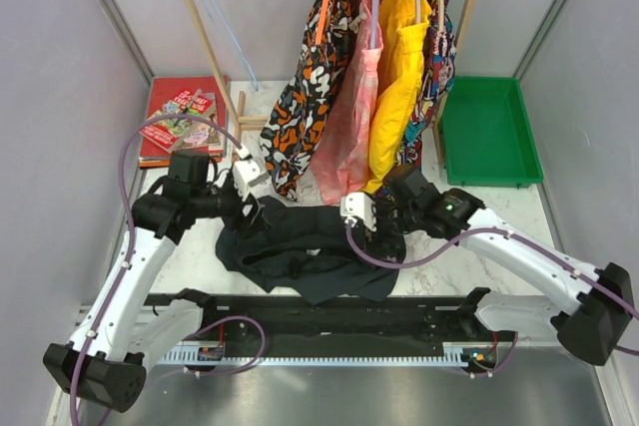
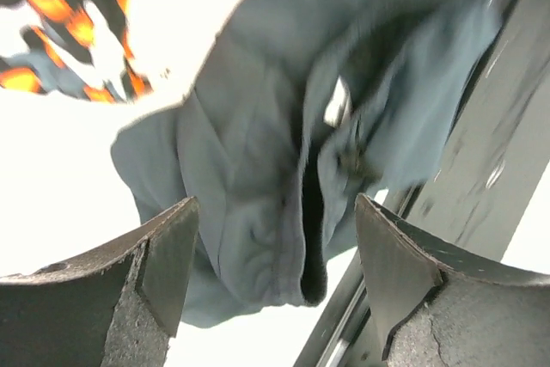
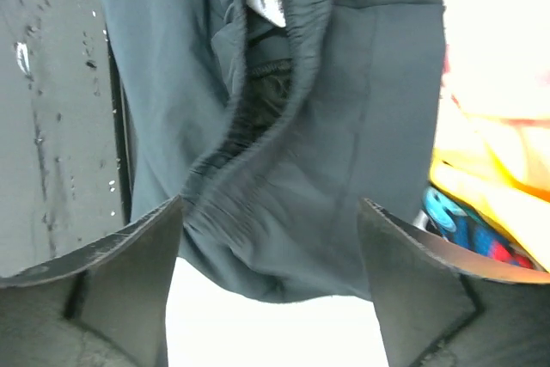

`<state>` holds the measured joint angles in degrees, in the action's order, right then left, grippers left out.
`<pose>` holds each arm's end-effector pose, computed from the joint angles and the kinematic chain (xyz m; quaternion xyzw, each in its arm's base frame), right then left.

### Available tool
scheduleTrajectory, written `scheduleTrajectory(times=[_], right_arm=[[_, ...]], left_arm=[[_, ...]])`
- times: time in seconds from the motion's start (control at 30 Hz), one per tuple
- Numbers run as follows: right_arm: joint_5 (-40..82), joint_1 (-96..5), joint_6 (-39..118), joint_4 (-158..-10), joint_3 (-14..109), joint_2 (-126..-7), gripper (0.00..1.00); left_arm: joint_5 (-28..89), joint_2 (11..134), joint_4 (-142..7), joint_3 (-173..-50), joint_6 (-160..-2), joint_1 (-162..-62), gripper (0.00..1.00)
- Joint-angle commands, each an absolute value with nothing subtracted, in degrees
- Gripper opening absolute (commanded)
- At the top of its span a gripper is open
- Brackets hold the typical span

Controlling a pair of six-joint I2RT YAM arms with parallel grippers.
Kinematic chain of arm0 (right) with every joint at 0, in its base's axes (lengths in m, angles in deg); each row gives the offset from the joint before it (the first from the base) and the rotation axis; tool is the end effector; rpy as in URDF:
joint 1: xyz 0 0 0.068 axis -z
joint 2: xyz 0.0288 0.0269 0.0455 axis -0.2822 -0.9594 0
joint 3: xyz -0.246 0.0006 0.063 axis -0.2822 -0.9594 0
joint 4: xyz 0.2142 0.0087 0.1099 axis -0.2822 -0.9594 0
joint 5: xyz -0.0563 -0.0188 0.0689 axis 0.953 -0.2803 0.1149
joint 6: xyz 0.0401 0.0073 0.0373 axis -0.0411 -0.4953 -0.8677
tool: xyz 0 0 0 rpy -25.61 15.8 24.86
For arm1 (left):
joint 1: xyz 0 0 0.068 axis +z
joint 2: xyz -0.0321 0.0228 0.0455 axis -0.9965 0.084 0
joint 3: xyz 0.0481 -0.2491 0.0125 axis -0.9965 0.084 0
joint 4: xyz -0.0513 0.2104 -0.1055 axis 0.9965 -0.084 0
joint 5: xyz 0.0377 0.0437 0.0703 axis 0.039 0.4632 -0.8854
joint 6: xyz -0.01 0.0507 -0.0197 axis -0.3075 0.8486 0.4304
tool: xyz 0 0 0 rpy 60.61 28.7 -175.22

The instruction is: Place the shorts on the hanger

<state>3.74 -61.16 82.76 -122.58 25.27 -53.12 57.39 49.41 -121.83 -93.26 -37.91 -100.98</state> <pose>0.1472 0.1687 0.2553 -0.6539 0.6611 0.2310 0.2863 0.1469 -0.0641 0.2926 0.4514 0.7813 -0.2385 0.3589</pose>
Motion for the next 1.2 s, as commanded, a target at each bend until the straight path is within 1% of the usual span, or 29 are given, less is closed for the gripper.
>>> scheduleTrajectory(times=[0.0, 0.07, 0.1, 0.13, 0.17, 0.27, 0.3, 0.43, 0.5, 0.67, 0.87, 1.0, 1.07, 1.17], right_arm=[[5.48, -61.21, 79.37, -126.83, 31.63, -47.91, 0.91], [6.63, -61.3, 78.14, -128.5, 35.23, -47.82, 0.95], [6.89, -61.3, 76.74, -128.77, 36.3, -47.91, 0.97], [6.89, -61.21, 76.11, -128.86, 37.27, -47.82, 0.98], [6.81, -61.04, 75.41, -128.86, 39.02, -47.82, 0.98], [6.45, -60.08, 73.21, -127.9, 42.19, -48.0, 0.98], [6.63, -59.98, 72.95, -127.72, 42.9, -48.43, 0.98], [7.95, -59.63, 72.68, -127.1, 45.8, -49.22, 0.98], [8.3, -59.63, 72.59, -127.1, 46.94, -49.31, 0.98], [8.04, -59.46, 71.8, -126.75, 47.74, -48.88, 0.98], [8.3, -59.19, 72.15, -126.75, 47.47, -48.96, 0.98], [8.04, -59.28, 72.15, -126.84, 47.83, -49.23, 0.98], [8.21, -59.28, 72.24, -126.84, 47.83, -49.31, 0.98], [8.47, -59.19, 72.33, -127.01, 48.0, -49.31, 0.98]], left_arm=[[62.0, 49.81, -114.46, -101.19, -52.25, -99.52, 0.79], [62.09, 51.21, -110.67, -105.41, -61.21, -98.11, 0.79], [62.0, 51.74, -106.38, -108.55, -64.64, -96.54, 0.79], [61.83, 52.35, -104.25, -110.15, -71.37, -95.74, 0.79], [61.3, 54.1, -101.88, -111.82, -74.74, -94.95, 0.79], [51.76, 58.31, -94.84, -119.98, -85.13, -94.24, 0.78], [49.8, 59.64, -93.43, -121.32, -89.07, -94.15, 0.78], [42.85, 64.57, -84.57, -124.75, -94.98, -93.1, 0.78], [42.93, 67.99, -82.44, -126.68, -100.14, -90.55, 0.78], [43.27, 74.5, -80.34, -131.96, -106.85, -86.51, 0.77], [49.34, 80.83, -72.86, -132.67, -112.48, -85.45, 0.73], [48.29, 84.17, -68.48, -132.67, -115.98, -85.27, 0.72], [49.25, 86.71, -66.97, -133.28, -117.05, -85.27, 0.7], [51.88, 89.35, -61.71, -133.02, -118.81, -85.27, 0.59]])
